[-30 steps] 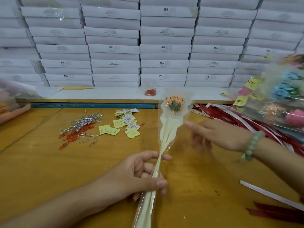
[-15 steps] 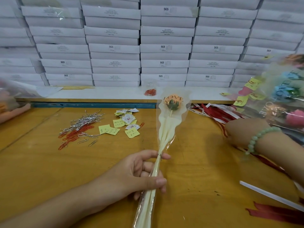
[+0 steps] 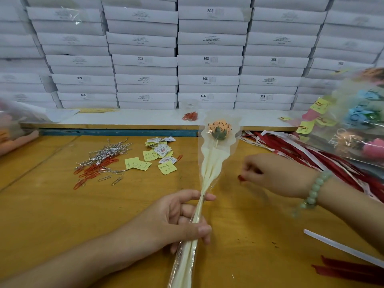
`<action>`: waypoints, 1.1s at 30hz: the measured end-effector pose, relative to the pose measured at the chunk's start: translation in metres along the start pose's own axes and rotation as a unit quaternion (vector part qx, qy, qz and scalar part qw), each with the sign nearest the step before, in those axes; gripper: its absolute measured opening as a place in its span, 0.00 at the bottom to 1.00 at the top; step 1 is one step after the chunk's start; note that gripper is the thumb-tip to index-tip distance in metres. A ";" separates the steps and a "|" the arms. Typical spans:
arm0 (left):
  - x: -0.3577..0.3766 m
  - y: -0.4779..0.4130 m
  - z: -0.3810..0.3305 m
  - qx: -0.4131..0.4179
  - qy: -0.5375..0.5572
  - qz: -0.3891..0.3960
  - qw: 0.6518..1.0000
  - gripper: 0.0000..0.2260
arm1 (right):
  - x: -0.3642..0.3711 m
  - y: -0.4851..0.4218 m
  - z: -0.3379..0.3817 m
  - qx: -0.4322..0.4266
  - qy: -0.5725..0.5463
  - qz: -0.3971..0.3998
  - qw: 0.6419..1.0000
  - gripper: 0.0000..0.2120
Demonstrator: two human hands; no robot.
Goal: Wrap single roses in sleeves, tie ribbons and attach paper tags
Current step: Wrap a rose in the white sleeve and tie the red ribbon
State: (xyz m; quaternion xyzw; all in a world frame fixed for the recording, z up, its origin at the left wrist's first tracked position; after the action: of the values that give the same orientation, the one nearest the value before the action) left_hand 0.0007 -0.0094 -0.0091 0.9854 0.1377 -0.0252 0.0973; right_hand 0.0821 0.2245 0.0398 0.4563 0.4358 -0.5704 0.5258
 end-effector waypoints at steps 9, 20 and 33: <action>0.002 -0.002 0.003 -0.012 0.003 -0.027 1.000 0.31 | 0.042 0.004 0.051 -0.091 -0.435 0.054 0.894 0.03; 0.007 0.003 0.006 0.046 -0.242 -0.220 0.944 0.17 | 0.054 0.006 0.050 -0.081 -0.505 0.015 0.859 0.12; -0.005 0.001 0.001 -0.032 -0.270 -0.219 0.937 0.06 | 0.043 0.002 0.042 -0.040 -0.511 0.097 0.853 0.06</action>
State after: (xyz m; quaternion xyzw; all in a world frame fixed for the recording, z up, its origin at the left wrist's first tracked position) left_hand -0.0037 -0.0117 -0.0098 0.8831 0.3198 -0.3068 0.1543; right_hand 0.0804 0.1749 0.0058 0.1187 0.0820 -0.6516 0.7447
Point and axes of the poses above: each hand's wrist, its own y-axis away from the middle knuckle, its own x-axis out of the palm, z = x × y, the point moved 1 cm from there along -y, towards the middle knuckle, and after that the axes turned 10 degrees about -x, right-handed, at the moved point
